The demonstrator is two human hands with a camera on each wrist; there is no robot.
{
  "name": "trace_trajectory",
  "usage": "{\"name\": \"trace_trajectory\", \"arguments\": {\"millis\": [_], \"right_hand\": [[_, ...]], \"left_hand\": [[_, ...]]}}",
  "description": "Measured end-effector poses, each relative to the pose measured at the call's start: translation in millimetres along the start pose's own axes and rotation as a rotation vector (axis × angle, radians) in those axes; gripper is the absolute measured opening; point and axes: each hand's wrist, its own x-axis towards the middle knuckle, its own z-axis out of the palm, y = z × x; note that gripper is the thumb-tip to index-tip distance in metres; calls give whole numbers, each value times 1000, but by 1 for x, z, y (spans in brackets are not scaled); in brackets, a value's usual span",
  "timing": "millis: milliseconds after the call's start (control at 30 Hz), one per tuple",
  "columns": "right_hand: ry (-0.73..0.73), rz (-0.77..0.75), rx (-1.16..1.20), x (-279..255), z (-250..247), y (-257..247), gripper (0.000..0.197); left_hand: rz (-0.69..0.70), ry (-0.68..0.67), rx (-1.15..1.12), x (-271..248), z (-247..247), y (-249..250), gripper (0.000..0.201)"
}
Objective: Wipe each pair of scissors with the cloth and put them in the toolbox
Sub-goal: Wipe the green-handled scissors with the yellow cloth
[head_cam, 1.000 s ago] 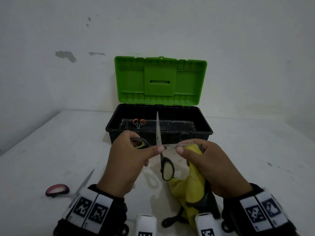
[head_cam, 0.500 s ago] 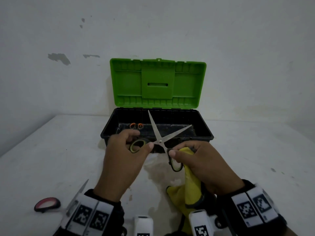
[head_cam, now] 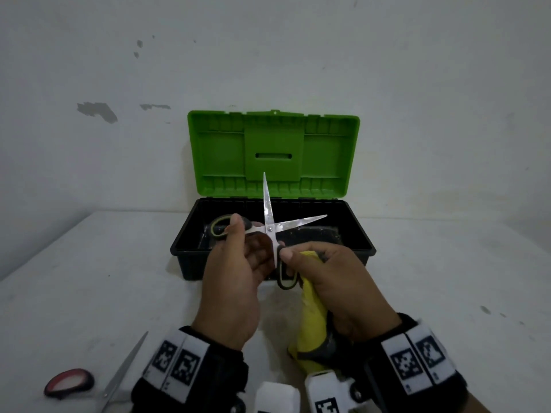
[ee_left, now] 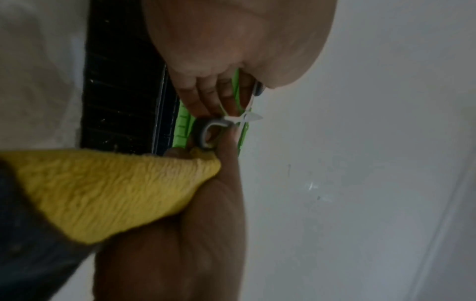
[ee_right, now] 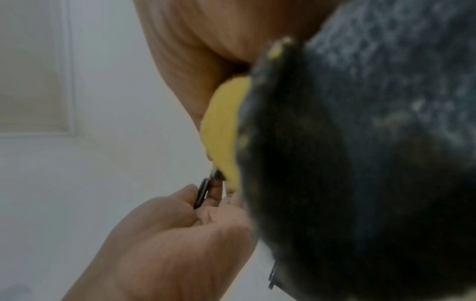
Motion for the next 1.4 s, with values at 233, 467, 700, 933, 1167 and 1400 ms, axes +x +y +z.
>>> {"name": "trace_trajectory", "arguments": {"millis": [233, 467, 700, 933, 1167, 1400], "right_hand": [[46, -123, -342, 1, -4, -6, 22], [36, -119, -455, -1, -18, -24, 21], [186, -417, -557, 1, -6, -14, 17], [212, -685, -763, 3, 15, 3, 16], [45, -692, -881, -3, 7, -4, 16], [106, -479, -662, -11, -12, -22, 9]], "left_hand": [[148, 1, -114, 3, 2, -11, 40], [161, 110, -185, 5, 7, -18, 37], [-21, 120, -201, 8, 12, -24, 54], [19, 132, -99, 5, 14, -28, 58], [53, 168, -48, 1, 13, -25, 55], [121, 192, -76, -3, 18, -20, 35]]}}
